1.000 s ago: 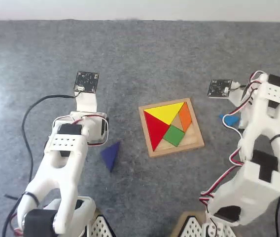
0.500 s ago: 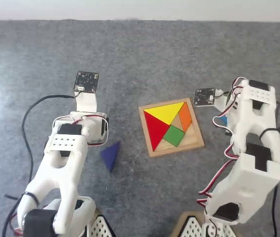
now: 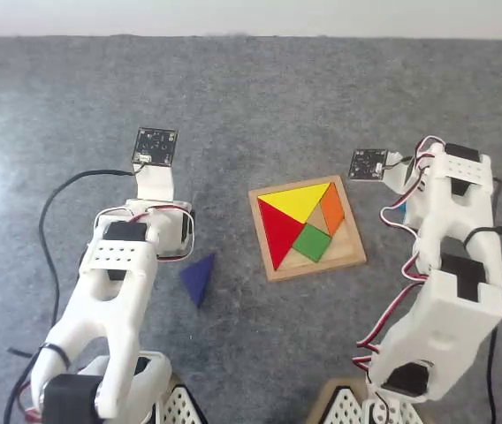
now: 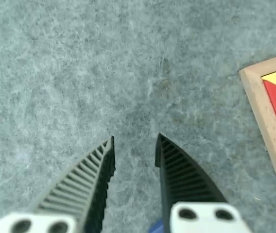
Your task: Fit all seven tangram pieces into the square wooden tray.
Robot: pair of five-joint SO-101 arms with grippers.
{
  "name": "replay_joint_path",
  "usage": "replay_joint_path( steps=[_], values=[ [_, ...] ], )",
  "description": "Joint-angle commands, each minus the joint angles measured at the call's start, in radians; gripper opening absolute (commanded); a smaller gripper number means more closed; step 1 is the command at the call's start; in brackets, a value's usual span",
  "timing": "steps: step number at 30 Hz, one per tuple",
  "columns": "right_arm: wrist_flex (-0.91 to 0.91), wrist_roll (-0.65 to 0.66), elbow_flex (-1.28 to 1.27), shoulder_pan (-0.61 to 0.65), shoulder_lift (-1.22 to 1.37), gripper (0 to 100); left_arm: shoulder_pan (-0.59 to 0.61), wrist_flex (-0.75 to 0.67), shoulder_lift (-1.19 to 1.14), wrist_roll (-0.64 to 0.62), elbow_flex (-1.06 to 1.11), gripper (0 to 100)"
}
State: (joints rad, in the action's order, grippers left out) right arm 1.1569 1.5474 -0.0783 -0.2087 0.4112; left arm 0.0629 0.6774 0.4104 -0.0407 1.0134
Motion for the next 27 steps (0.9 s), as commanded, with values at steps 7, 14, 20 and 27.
replay_joint_path(
  steps=[7, 14, 20, 27],
  values=[
    [-0.012, -0.069, 0.037, -0.010, 0.036, 20.8, -0.003, -0.020, 0.029, 0.009, -0.007, 13],
    [0.096, -0.338, 0.121, 0.016, -0.015, 20.8, -0.003, -0.021, 0.029, 0.009, -0.007, 13],
    [0.117, -1.026, 0.166, 0.025, -0.061, 20.8, -0.003, -0.020, 0.029, 0.009, -0.007, 13],
    [0.105, -1.740, 0.170, 0.013, -0.061, 20.8, -0.003, -0.018, 0.029, 0.009, -0.007, 13]
  ],
)
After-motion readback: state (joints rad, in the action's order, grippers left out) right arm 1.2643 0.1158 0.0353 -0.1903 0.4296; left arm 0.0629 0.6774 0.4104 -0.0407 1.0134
